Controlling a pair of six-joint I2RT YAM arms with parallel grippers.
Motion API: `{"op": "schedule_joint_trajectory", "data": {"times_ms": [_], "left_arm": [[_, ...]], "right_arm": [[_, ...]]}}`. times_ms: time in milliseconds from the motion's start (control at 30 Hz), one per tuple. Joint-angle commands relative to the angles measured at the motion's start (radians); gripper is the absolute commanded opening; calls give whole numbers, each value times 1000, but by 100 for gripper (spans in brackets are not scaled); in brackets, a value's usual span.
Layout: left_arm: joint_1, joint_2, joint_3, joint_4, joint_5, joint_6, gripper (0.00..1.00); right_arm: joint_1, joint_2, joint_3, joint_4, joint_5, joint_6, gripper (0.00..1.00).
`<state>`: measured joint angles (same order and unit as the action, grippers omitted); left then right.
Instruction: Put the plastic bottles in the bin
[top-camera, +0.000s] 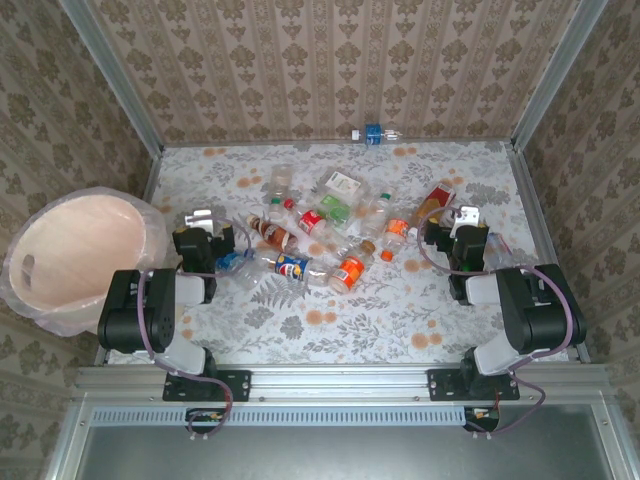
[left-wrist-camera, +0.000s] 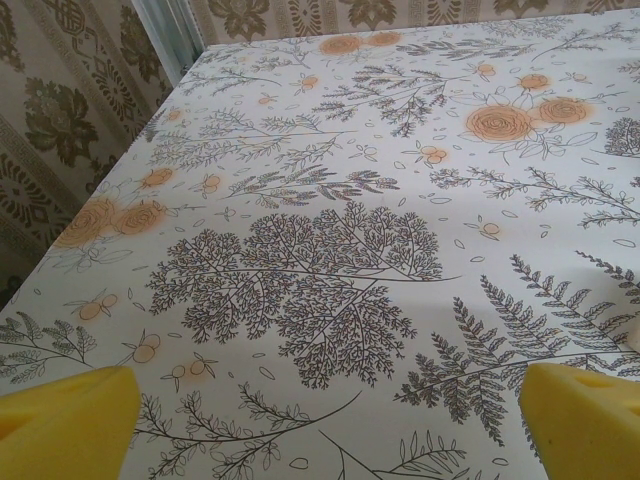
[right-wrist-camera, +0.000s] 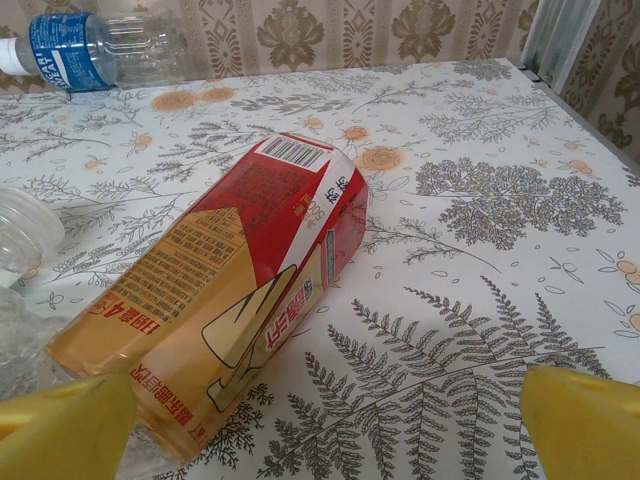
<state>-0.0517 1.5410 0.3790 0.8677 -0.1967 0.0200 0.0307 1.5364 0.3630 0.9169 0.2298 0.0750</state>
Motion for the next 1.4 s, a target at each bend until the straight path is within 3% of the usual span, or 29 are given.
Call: {"op": "schedule_joint_trajectory", "data": {"times_ms": [0, 600, 833, 1000, 1133, 1233, 1367], "left_arm": [[3, -5, 12, 16, 14, 6, 100], [3, -7, 9, 21, 15, 9, 100], [0, -136, 143, -319, 30, 19, 100], [-38, -195, 197, -428, -33, 10, 100], [-77, -233, 246, -511, -30, -69, 100], [-121, -251, 298, -603, -28, -121, 100], [-159, -276, 332, -675, -27, -205, 100]], "right_arm": [[5, -5, 10, 6, 17, 5, 100], [-2, -14, 11, -1, -7, 5, 100], [-9, -233, 77, -292, -29, 3, 100], [-9, -342, 180, -618, -56, 112, 100], [-8, -363, 282, -898, -111, 279, 100], [-19, -360, 351, -1087, -71, 367, 100], [-126, -342, 408, -1242, -53, 271, 100]]}}
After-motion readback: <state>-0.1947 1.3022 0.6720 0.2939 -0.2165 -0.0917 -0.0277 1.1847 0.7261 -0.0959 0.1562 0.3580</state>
